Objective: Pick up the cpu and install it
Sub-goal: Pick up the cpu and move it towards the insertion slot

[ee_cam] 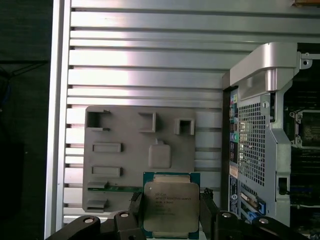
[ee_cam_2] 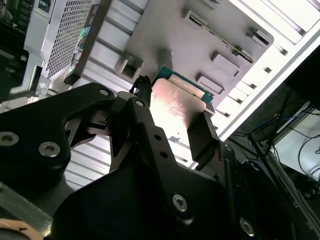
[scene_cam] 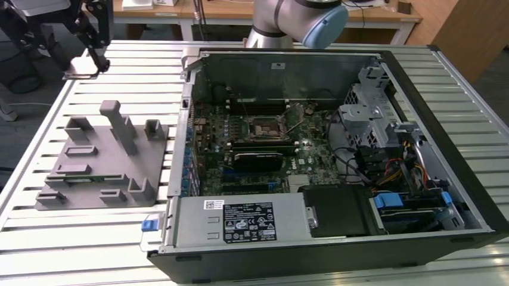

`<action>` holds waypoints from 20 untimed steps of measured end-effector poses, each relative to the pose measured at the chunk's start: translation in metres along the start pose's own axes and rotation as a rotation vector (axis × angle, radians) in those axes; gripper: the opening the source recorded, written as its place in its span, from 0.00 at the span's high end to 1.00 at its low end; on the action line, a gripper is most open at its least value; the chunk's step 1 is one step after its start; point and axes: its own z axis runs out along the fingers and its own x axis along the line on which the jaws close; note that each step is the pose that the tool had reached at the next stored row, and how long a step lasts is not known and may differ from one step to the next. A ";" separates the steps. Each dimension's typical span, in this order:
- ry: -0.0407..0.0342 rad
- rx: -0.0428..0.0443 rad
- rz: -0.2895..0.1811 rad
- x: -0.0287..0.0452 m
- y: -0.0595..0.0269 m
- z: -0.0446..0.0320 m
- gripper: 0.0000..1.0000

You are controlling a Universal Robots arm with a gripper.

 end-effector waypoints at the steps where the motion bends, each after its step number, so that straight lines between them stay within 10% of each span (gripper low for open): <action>1: -0.0001 -0.0001 0.000 -0.0012 0.0000 0.0000 0.46; 20: 0.0000 0.0000 0.000 -0.0236 0.0005 0.0001 0.46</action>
